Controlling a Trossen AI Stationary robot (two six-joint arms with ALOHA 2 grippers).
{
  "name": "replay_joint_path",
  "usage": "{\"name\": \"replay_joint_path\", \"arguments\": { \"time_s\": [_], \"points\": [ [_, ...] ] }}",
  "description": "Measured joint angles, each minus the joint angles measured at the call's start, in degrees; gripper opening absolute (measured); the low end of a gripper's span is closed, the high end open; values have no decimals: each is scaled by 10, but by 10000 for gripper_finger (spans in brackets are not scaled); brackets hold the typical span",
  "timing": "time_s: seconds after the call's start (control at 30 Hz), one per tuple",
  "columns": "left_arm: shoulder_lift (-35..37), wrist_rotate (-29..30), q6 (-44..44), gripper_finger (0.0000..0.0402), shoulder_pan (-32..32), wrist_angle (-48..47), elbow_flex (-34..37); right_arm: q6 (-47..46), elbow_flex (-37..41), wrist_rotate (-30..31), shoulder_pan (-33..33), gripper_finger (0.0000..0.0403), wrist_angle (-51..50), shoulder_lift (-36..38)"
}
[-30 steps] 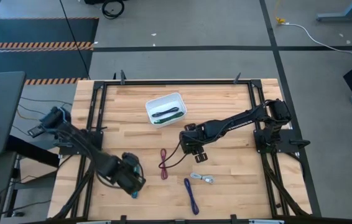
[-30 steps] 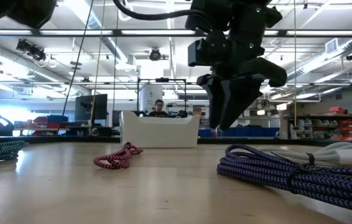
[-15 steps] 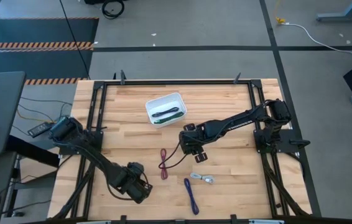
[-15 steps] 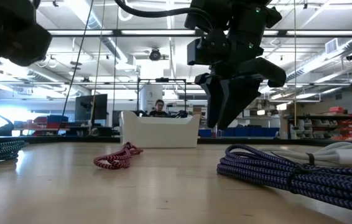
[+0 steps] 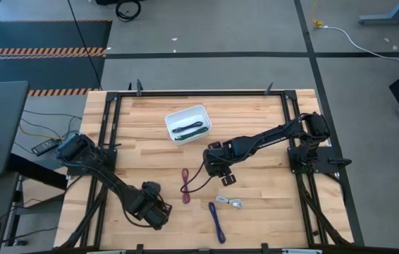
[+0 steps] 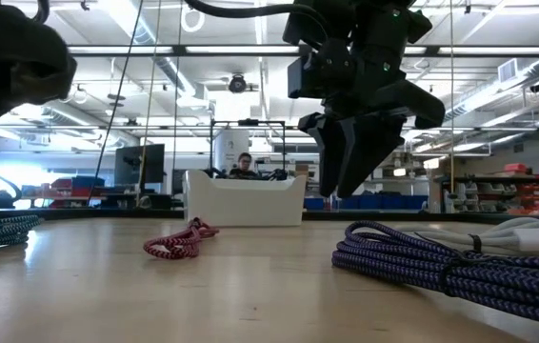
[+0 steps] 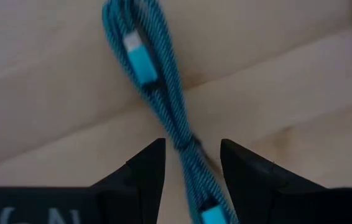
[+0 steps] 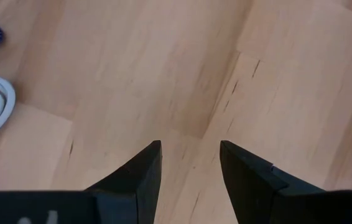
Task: Pick and place USB-C Cables
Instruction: Put the blue charger cable into the white bin
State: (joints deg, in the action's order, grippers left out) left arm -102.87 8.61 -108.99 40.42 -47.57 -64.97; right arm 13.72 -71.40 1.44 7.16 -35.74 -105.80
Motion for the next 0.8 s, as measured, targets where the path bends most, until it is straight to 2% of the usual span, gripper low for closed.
{"name": "replay_joint_path", "arguments": {
  "time_s": [0.1,0.3,0.63,0.8],
  "points": [
    [-7,16,-1,163,-5,2,0,0,0,0,0,169,0,0],
    [-40,-14,-3,163,-8,20,-1,0,0,-11,0,169,0,0],
    [-46,-8,15,160,-10,14,-2,0,0,-22,0,169,-4,0],
    [-49,2,24,116,-10,14,-2,-2,0,-22,0,169,-3,0]
  ]
}}
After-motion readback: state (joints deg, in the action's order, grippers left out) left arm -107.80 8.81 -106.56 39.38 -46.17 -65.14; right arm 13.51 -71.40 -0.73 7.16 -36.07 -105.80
